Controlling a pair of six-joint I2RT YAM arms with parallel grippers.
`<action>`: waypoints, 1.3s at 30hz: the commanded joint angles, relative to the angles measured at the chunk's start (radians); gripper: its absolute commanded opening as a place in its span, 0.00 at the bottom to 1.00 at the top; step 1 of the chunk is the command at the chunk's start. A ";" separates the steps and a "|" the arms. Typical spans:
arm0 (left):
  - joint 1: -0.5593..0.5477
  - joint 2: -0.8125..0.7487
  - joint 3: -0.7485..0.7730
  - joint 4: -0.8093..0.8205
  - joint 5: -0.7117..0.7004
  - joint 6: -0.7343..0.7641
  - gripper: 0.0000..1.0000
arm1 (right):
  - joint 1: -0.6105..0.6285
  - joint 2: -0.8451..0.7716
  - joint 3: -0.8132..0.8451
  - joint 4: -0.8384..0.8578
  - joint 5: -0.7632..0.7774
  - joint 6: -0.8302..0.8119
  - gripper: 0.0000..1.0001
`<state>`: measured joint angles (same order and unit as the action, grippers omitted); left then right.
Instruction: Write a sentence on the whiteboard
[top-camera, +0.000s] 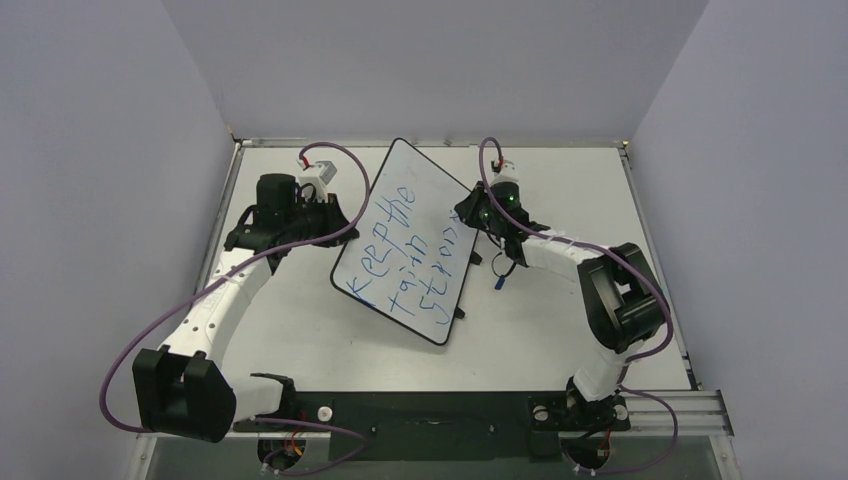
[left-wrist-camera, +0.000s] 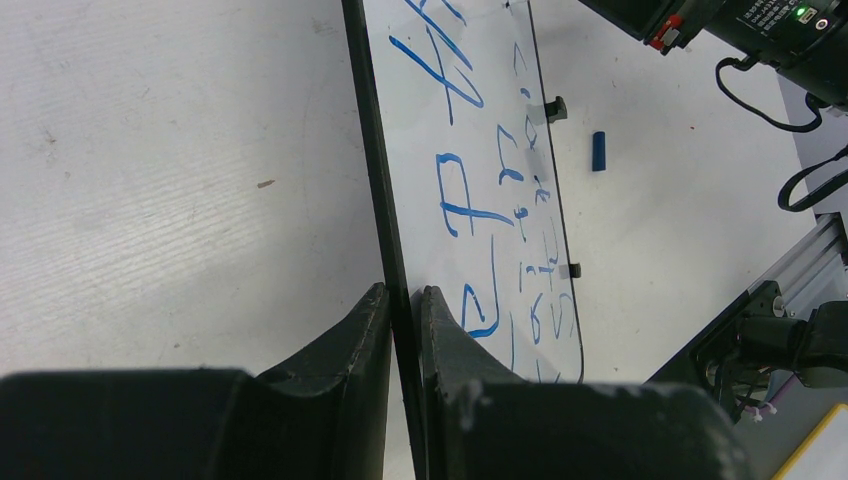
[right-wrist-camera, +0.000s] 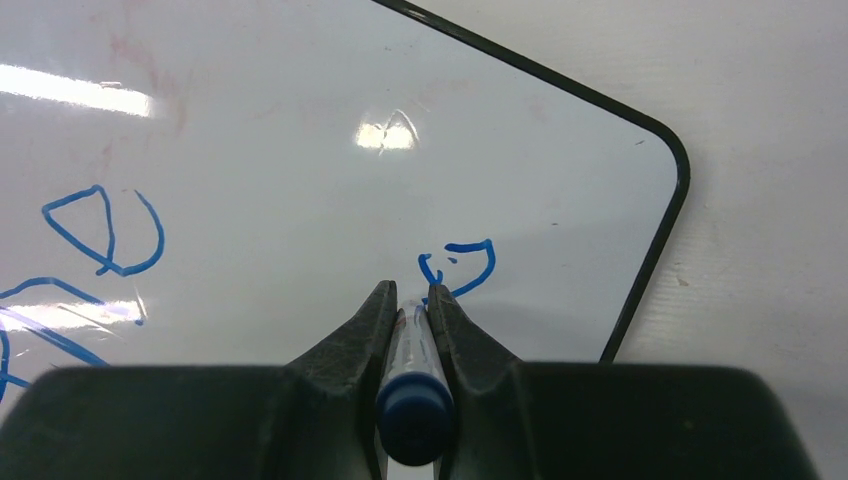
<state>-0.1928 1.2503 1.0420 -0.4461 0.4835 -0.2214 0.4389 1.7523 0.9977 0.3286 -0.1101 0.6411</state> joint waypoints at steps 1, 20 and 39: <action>-0.026 -0.021 -0.003 0.014 0.045 0.047 0.00 | 0.032 -0.028 0.008 -0.014 -0.031 0.010 0.00; -0.026 -0.022 -0.004 0.014 0.044 0.047 0.00 | -0.050 -0.055 0.046 -0.054 0.018 -0.035 0.00; -0.027 -0.015 -0.005 0.014 0.046 0.047 0.00 | -0.066 0.020 0.104 -0.027 -0.025 -0.004 0.00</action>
<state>-0.1955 1.2499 1.0420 -0.4458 0.4828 -0.2207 0.3729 1.7638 1.0641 0.2527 -0.1211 0.6220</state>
